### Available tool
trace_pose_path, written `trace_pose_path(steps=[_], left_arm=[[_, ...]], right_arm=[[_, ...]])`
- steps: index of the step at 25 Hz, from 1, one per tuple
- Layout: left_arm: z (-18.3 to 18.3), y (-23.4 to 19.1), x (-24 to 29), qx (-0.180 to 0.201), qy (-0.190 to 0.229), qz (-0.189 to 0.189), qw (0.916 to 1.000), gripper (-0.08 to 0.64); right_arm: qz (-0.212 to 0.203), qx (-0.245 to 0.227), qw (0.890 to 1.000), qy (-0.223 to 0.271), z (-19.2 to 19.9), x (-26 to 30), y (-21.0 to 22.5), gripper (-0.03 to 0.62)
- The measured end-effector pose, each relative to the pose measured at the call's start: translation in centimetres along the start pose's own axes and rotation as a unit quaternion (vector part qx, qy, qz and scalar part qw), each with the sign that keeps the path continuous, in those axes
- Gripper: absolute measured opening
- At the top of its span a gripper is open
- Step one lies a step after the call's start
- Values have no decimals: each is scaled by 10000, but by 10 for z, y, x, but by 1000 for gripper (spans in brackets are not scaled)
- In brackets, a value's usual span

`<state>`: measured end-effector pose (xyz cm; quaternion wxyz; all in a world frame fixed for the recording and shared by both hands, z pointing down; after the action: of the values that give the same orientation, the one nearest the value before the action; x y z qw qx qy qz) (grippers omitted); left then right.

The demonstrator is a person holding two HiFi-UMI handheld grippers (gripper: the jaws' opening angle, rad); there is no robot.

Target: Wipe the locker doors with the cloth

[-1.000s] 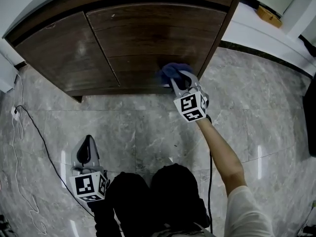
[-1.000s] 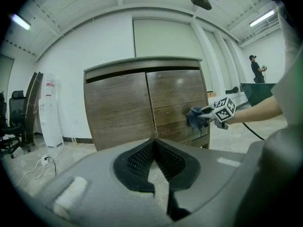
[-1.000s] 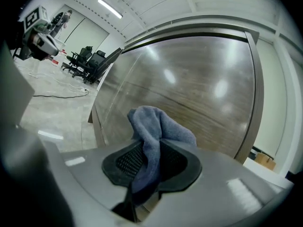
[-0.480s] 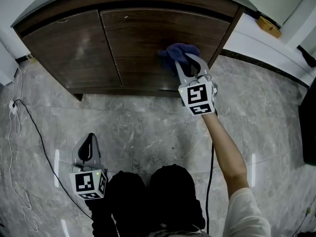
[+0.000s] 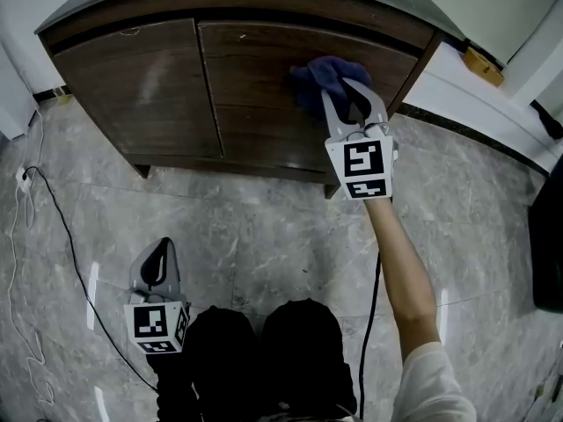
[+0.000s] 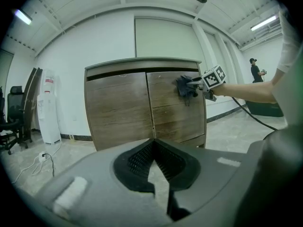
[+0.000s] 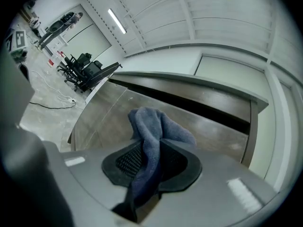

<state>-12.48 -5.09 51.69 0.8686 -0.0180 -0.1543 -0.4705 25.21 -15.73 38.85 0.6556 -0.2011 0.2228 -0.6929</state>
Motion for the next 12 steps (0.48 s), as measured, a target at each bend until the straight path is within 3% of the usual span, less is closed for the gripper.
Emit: trace_pose_path(steps=[12], left_arm=[[1,-4,-2,-29,-7,-15,10000,0]], right_arm=[[186,-109,9990,381,-50,11,15,92]])
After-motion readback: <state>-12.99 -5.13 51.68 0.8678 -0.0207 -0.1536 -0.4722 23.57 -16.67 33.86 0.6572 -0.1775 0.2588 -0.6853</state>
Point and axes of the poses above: the fingertips, and each gripper's own axes: x forward along the fingers, y to its right, z out of its underside, the point moved 6 cm from there along -x, backward along the fingers, and after that the axes turned 1 degree about x, right-handed, at the moved point
